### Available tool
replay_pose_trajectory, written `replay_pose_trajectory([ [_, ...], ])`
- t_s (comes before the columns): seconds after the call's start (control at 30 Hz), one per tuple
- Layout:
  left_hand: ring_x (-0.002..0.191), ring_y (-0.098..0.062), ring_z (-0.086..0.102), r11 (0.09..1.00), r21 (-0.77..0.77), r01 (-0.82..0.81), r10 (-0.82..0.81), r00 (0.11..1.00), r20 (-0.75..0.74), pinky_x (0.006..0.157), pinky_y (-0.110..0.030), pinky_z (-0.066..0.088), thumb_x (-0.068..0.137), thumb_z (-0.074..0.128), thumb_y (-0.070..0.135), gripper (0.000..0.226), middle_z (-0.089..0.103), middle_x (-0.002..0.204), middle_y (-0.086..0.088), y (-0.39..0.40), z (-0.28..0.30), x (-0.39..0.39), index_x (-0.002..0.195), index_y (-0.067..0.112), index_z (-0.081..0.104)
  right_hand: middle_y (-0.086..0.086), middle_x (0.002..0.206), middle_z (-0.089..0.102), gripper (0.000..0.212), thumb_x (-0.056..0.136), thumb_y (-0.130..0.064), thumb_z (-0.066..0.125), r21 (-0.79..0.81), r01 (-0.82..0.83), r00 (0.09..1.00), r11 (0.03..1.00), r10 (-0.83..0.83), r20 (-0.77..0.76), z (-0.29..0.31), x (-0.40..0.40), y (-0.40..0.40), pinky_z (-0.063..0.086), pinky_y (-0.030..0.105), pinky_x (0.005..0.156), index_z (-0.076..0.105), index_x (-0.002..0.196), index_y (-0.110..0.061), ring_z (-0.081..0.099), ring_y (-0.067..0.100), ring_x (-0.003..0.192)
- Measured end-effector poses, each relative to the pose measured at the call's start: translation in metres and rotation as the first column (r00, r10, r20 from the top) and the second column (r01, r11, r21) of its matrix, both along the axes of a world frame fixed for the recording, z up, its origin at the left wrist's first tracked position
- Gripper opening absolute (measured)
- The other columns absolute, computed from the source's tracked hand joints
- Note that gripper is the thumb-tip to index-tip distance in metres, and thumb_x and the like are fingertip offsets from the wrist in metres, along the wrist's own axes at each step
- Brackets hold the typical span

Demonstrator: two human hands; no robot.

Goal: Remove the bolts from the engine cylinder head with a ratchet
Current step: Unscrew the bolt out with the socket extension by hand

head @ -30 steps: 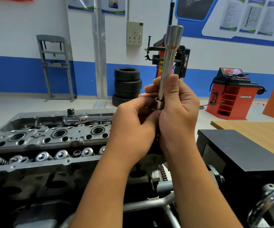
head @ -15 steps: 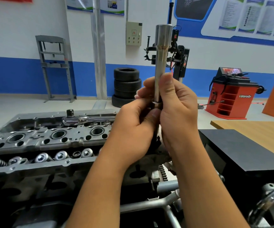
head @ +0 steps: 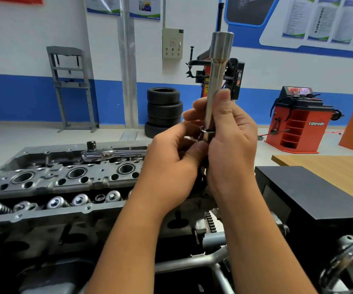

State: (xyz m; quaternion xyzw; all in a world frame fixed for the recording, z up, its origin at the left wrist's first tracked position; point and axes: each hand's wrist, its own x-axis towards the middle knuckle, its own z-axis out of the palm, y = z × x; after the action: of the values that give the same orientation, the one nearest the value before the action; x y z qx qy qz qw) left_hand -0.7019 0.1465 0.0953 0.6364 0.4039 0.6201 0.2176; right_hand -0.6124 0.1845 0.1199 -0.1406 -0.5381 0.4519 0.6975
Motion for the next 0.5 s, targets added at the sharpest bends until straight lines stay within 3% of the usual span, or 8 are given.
replay_pose_trajectory([
  [0.1,0.090,-0.006,0.074,0.999,0.020,-0.047,0.047,0.999,-0.001,0.080,-0.025,0.062,0.101,0.065,0.008,0.025,0.077,0.097,0.011,0.0007,0.0006,0.0034,0.106,0.032,0.071,0.006,0.075,0.071,0.031,0.090,-0.037,0.071,0.017,0.034,0.997,0.999,-0.033,-0.076,0.0001,0.0001,-0.0021,0.059,0.039,0.071,0.065,0.094,-0.006,0.068,0.020,0.070],
  [0.17,0.086,-0.006,0.074,0.999,0.017,-0.047,0.047,0.999,0.023,0.075,-0.021,0.061,0.099,0.067,0.005,0.031,0.077,0.094,0.011,-0.0002,0.0014,0.0042,0.103,0.035,0.070,0.005,0.073,0.071,0.036,0.083,-0.039,0.069,0.016,0.033,0.996,0.999,-0.031,-0.089,-0.0006,-0.0005,-0.0032,0.059,0.034,0.066,0.063,0.094,-0.005,0.069,0.019,0.069],
  [0.23,0.080,-0.013,0.074,0.999,0.013,-0.051,0.051,0.998,0.024,0.069,-0.029,0.064,0.096,0.070,0.003,0.035,0.077,0.090,0.006,-0.0006,0.0016,0.0046,0.103,0.038,0.070,0.006,0.074,0.072,0.037,0.086,-0.045,0.061,0.020,0.025,0.999,0.999,-0.024,-0.040,-0.0011,-0.0011,-0.0044,0.059,0.037,0.061,0.066,0.091,-0.009,0.070,0.021,0.070],
  [0.37,0.083,-0.027,0.074,0.999,0.006,-0.045,0.045,0.999,0.001,0.073,-0.051,0.062,0.097,0.068,0.004,0.033,0.078,0.090,0.000,-0.0011,0.0028,0.0052,0.112,0.032,0.073,0.013,0.080,0.075,0.036,0.103,-0.043,0.054,0.048,0.028,0.996,0.998,-0.032,0.086,0.0001,-0.0009,-0.0043,0.058,0.046,0.067,0.071,0.089,-0.015,0.073,0.026,0.078],
  [0.5,0.080,-0.025,0.074,0.998,0.013,-0.054,0.054,0.999,-0.002,0.071,-0.050,0.063,0.095,0.072,0.005,0.036,0.077,0.087,-0.001,-0.0019,0.0017,0.0059,0.112,0.036,0.074,0.007,0.072,0.073,0.018,0.098,-0.028,0.068,0.056,0.061,0.998,0.997,-0.058,-0.038,0.0005,-0.0001,-0.0072,0.061,0.037,0.064,0.063,0.092,-0.011,0.072,0.022,0.070],
])
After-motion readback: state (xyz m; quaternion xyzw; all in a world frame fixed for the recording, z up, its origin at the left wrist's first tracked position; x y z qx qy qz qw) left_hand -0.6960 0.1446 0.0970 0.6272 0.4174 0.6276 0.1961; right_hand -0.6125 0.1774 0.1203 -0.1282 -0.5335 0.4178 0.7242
